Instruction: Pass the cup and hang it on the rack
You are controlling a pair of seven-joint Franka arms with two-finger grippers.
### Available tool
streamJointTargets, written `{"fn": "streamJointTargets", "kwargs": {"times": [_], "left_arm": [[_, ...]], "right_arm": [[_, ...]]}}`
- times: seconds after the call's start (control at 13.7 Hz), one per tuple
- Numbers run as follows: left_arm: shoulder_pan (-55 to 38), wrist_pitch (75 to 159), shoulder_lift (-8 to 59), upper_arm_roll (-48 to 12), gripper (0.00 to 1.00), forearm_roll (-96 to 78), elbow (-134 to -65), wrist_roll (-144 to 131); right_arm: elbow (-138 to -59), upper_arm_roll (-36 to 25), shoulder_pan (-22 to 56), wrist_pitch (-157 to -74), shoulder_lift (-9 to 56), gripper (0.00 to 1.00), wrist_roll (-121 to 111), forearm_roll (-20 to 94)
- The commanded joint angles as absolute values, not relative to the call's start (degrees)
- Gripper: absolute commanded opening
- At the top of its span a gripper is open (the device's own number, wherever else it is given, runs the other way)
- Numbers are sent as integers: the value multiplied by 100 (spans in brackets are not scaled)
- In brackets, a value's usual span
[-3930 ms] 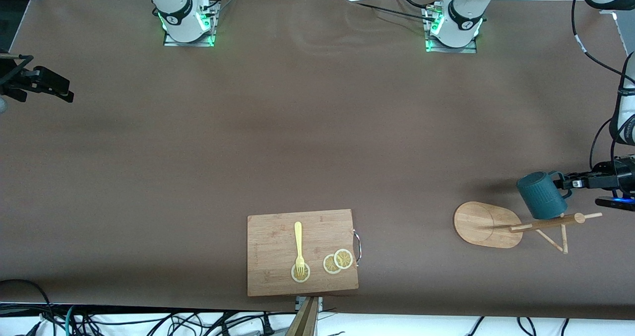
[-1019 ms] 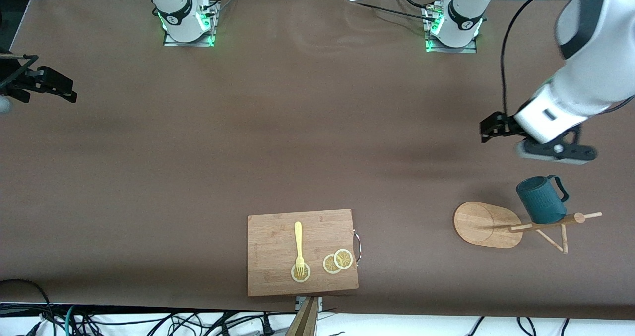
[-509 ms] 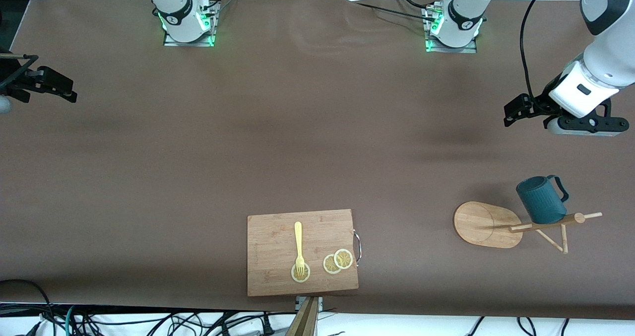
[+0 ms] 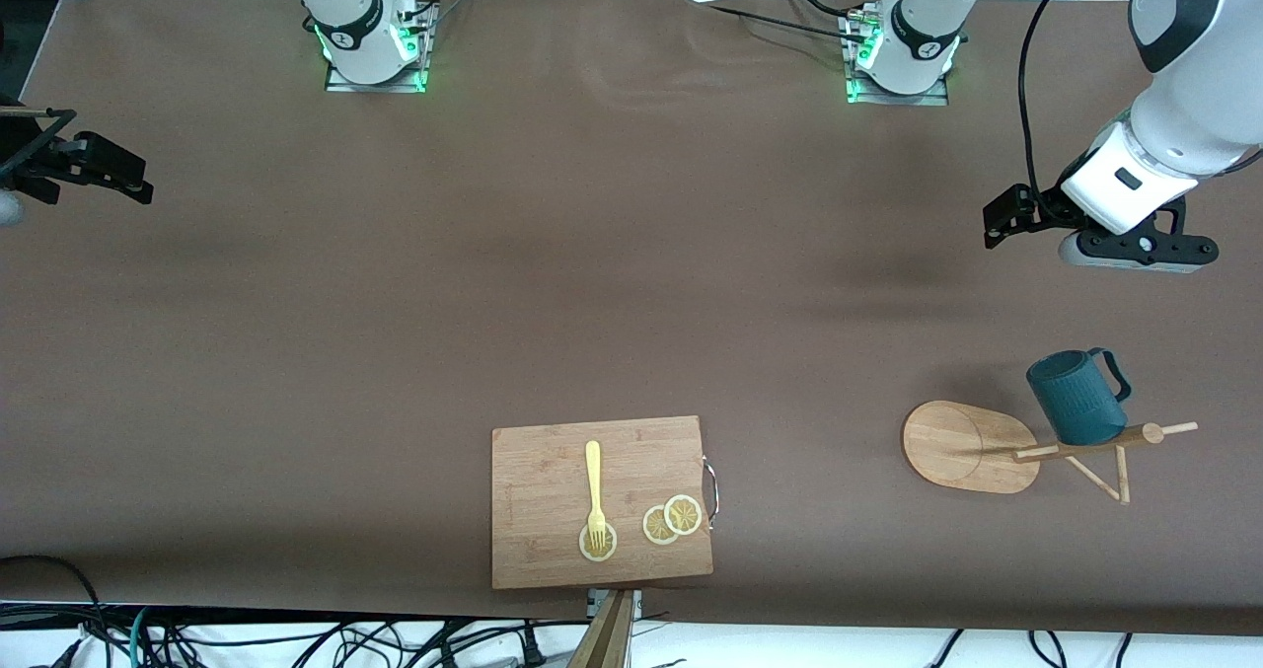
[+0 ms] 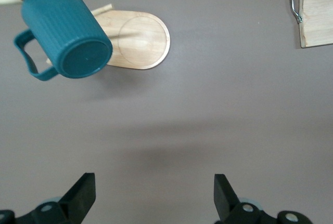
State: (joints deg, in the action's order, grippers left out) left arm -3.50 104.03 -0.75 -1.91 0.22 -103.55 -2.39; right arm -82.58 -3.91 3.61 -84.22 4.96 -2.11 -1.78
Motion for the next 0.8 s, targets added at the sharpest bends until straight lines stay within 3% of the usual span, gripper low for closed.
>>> {"fn": "streamJointTargets", "kwargs": {"times": [0.0,0.15,0.73], "left_arm": [[-255,10196,79,-264,100,237,-9862,-167],[-246,9636,35,-264,100,176,-9660,-132],[-369,9571,79,-272,100,220,-9571,44]], "right_arm": [[-8332,-396,378,-8473,439,100,-132,-211],[-8332,-396,378,-8473,439,100,-132,-211],[-8332,-396,378,-8464,439,100,-123,-211]]}}
